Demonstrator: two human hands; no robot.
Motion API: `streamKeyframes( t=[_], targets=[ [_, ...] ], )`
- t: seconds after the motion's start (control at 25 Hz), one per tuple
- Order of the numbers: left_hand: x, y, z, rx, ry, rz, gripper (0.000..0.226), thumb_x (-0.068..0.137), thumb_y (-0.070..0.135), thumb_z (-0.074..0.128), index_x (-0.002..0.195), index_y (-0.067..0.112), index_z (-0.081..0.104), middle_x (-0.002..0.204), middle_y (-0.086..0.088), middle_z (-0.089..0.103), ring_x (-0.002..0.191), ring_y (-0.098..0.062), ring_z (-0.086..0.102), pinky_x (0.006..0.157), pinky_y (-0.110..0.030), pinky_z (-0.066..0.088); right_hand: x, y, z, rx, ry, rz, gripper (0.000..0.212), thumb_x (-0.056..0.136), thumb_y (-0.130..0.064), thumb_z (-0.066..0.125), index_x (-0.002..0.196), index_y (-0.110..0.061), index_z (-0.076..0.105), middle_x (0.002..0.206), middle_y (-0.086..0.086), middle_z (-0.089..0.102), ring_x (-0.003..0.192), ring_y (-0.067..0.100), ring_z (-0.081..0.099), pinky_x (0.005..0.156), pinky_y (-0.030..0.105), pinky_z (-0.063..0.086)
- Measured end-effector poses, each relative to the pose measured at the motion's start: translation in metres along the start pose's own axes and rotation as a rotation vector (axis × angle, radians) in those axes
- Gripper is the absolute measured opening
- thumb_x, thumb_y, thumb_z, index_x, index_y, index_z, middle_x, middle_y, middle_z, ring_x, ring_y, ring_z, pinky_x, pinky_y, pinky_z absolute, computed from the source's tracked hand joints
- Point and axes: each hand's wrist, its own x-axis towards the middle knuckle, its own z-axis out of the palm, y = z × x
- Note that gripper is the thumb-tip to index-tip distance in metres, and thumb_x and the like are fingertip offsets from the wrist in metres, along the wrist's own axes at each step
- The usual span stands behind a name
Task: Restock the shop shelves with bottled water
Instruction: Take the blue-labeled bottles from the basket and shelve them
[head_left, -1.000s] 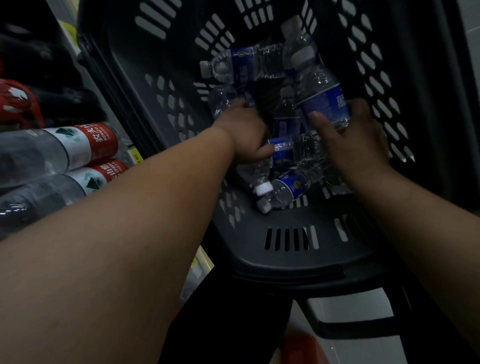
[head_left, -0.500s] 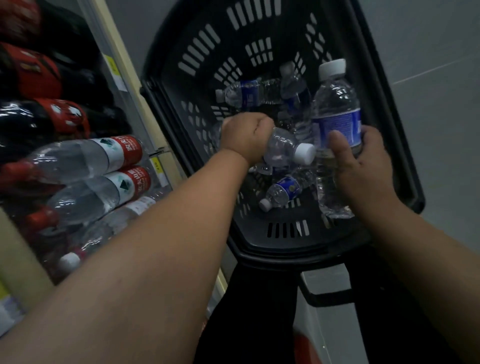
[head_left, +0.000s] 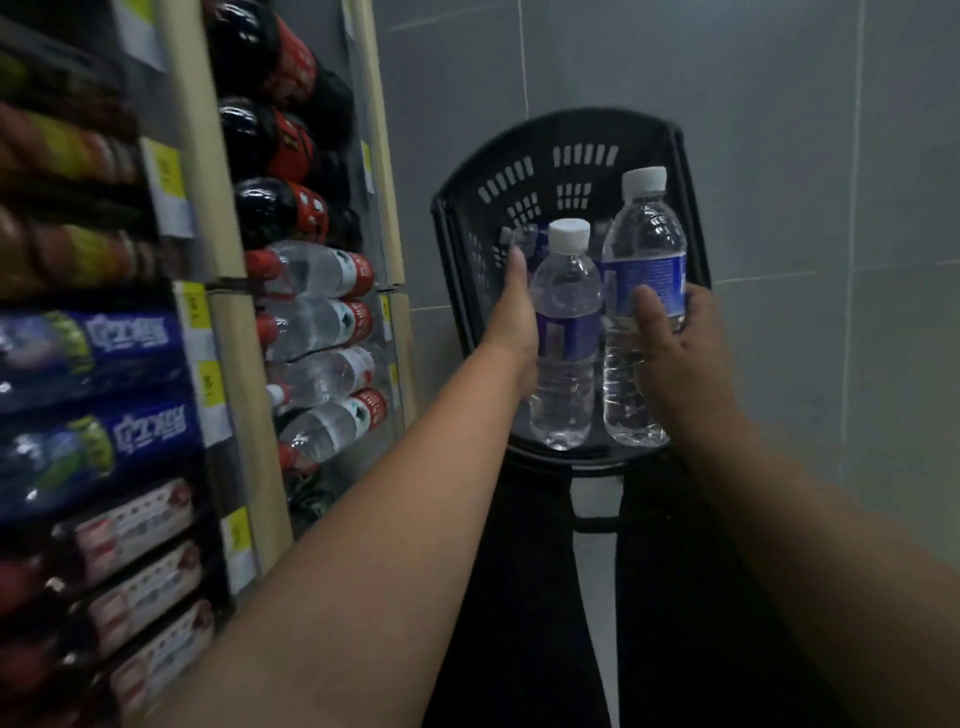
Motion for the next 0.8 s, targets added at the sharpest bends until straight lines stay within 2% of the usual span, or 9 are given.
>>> streamKeyframes(
  t=[0.08,0.16,0.24,0.36,0.48,0.64,0.72,0.8],
  targets=[
    [-0.046,0.008,-0.002,-0.039,-0.089,-0.006,0.104,0.06,0.099,0.032,0.123,0.023,0.066,0.119,-0.013,0.069,0.11,-0.033,0.066,0.102,-0.055,0.045,-0.023,-0.026,-0.013,-0.004,0.007,-0.025,0.049,0.092,-0.055,0.051,0.115,-0.011,0.051,0.081,-0.012,0.056,0.074,0.007,0.058,0.067,0.027,0.047],
    [-0.084,0.013,-0.002,-0.018,-0.121,0.05,0.123,0.039,0.106,0.035,0.126,0.025,0.064,0.121,-0.012,0.069,0.111,-0.032,0.065,0.104,-0.054,0.044,-0.044,-0.046,-0.026,0.003,0.02,-0.045,0.052,0.089,-0.059,0.05,0.114,-0.014,0.051,0.082,-0.011,0.058,0.077,0.014,0.062,0.071,0.034,0.051],
    [-0.126,0.018,0.001,0.049,-0.069,0.127,0.131,0.033,0.108,0.03,0.126,0.023,0.063,0.118,-0.011,0.07,0.108,-0.029,0.067,0.101,-0.05,0.047,-0.061,-0.059,-0.038,-0.037,0.015,-0.067,0.047,0.093,-0.053,0.049,0.115,-0.012,0.05,0.082,-0.011,0.058,0.076,0.012,0.061,0.072,0.035,0.052],
    [-0.188,0.013,0.009,0.108,0.013,0.229,0.112,0.058,0.099,0.022,0.12,0.018,0.067,0.113,-0.012,0.071,0.103,-0.026,0.068,0.099,-0.047,0.05,-0.09,-0.071,-0.059,-0.071,-0.059,-0.091,0.045,0.094,-0.055,0.047,0.115,-0.015,0.048,0.086,-0.006,0.061,0.081,0.019,0.064,0.076,0.043,0.054],
    [-0.247,-0.003,0.017,0.089,0.075,0.285,0.106,0.053,0.094,0.021,0.113,0.021,0.069,0.107,-0.009,0.073,0.099,-0.024,0.069,0.098,-0.047,0.051,-0.118,-0.087,-0.084,-0.141,-0.156,-0.168,0.044,0.094,-0.053,0.047,0.114,-0.014,0.048,0.085,-0.006,0.059,0.08,0.019,0.063,0.068,0.035,0.05],
    [-0.315,-0.032,0.016,-0.036,0.088,0.314,0.089,0.054,0.088,0.036,0.108,0.024,0.067,0.102,-0.005,0.074,0.097,-0.023,0.071,0.094,-0.045,0.053,-0.16,-0.108,-0.115,-0.258,-0.321,-0.261,0.043,0.093,-0.055,0.047,0.111,-0.016,0.046,0.089,-0.002,0.06,0.078,0.016,0.062,0.07,0.037,0.053],
    [-0.344,-0.047,0.009,-0.113,0.106,0.351,0.077,0.056,0.084,0.046,0.099,0.024,0.068,0.091,0.001,0.076,0.087,-0.016,0.073,0.084,-0.038,0.055,-0.184,-0.118,-0.124,-0.313,-0.384,-0.326,0.04,0.094,-0.055,0.047,0.11,-0.019,0.044,0.089,-0.003,0.06,0.076,0.013,0.061,0.065,0.033,0.051],
    [-0.371,-0.061,0.0,-0.18,0.126,0.379,0.051,0.075,0.071,0.049,0.092,0.025,0.065,0.086,0.006,0.073,0.08,-0.011,0.071,0.077,-0.032,0.051,-0.209,-0.129,-0.128,-0.347,-0.432,-0.375,0.04,0.094,-0.054,0.047,0.111,-0.019,0.044,0.087,-0.005,0.058,0.076,0.013,0.061,0.066,0.033,0.051]
  ],
)
